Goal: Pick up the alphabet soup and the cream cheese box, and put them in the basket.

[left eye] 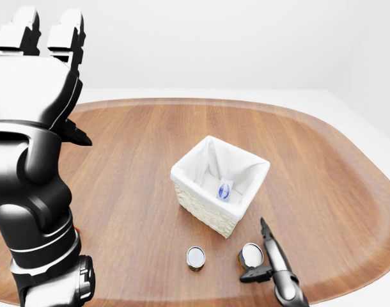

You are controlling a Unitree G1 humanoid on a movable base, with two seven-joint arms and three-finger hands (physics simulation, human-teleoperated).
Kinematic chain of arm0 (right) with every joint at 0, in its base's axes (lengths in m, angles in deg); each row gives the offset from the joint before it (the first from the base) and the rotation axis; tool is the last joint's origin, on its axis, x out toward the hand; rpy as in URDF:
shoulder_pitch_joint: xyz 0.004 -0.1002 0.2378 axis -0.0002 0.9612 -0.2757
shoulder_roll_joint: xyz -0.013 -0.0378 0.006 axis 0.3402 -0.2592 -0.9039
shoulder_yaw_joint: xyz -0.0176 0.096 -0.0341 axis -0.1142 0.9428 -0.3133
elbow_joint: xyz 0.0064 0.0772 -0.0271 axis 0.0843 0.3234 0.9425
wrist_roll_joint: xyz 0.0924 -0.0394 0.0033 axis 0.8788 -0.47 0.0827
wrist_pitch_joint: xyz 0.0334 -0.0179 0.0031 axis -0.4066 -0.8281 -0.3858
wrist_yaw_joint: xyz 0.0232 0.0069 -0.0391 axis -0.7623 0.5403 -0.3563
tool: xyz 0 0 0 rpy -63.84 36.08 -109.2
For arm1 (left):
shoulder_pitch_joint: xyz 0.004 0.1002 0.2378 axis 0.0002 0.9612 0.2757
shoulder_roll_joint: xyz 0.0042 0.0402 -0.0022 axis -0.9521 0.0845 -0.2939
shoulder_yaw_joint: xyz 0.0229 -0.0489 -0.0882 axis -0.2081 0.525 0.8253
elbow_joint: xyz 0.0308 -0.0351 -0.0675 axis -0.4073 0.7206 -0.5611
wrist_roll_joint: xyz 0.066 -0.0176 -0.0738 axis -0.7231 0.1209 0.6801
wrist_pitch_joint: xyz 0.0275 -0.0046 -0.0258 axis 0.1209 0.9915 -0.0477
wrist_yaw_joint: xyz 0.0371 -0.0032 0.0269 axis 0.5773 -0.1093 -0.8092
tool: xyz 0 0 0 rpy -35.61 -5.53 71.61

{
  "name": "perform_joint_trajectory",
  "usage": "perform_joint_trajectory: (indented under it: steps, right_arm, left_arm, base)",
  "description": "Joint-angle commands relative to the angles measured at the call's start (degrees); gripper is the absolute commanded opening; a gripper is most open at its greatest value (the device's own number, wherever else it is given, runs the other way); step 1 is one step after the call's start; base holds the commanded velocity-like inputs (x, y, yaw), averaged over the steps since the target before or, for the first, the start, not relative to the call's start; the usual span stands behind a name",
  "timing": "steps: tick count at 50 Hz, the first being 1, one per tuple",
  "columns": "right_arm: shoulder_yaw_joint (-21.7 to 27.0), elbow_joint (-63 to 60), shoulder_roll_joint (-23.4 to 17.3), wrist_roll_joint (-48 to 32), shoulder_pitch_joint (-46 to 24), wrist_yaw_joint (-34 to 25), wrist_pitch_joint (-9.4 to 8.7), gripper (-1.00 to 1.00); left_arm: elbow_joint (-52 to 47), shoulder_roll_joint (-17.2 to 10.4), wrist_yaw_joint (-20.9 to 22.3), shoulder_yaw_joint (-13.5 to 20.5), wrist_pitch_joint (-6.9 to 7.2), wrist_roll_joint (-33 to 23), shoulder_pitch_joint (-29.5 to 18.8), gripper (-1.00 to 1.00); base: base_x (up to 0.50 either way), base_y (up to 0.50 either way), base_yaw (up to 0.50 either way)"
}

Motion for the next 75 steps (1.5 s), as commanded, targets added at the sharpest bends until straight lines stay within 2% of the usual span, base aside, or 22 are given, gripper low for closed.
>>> perform_joint_trajectory:
  steps: [1, 26, 27, 28, 46, 58, 75]
  right_arm:
    - [-0.7, 2.3, -0.3, -0.6, -0.9, 1.0, 0.00, 1.00]
    - [-1.4, 7.6, -0.9, -1.3, -3.1, 2.5, 0.00, 1.00]
    - [-1.3, 7.9, -0.9, -1.4, -3.1, 2.7, 0.00, -0.11]
    - [-1.3, 7.9, -0.9, -1.5, -3.2, 2.9, 0.00, -1.00]
    - [0.1, 1.0, -0.4, 1.0, -0.9, 1.0, 0.00, -1.00]
    - [5.1, -7.5, 0.1, 6.5, 0.7, -1.4, 0.00, -1.00]
    - [9.7, -7.4, 0.1, 9.7, -0.5, -1.7, 0.00, -1.00]
  left_arm:
    - [0.1, 0.1, -0.3, 0.0, 0.00, 0.1, 0.1, 1.00]
    - [0.2, 0.1, -0.5, 0.0, 0.00, 0.2, 0.1, 1.00]
    - [0.2, 0.1, -0.5, 0.0, 0.00, 0.3, 0.1, 1.00]
    - [0.2, 0.1, -0.5, 0.0, 0.00, 0.3, 0.1, 1.00]
    - [-0.2, -0.1, 0.4, 0.0, 0.00, 0.0, -0.2, 1.00]
    - [0.3, 0.0, 0.2, -0.1, 0.00, 0.0, -0.2, 1.00]
    - [0.8, 0.0, -0.4, -0.1, 0.00, 0.3, 0.1, 1.00]
  base:
    - [0.00, 0.00, 0.00]
    - [0.00, 0.00, 0.00]
    - [0.00, 0.00, 0.00]
    - [0.00, 0.00, 0.00]
    - [0.00, 0.00, 0.00]
    - [0.00, 0.00, 0.00]
    - [0.00, 0.00, 0.00]
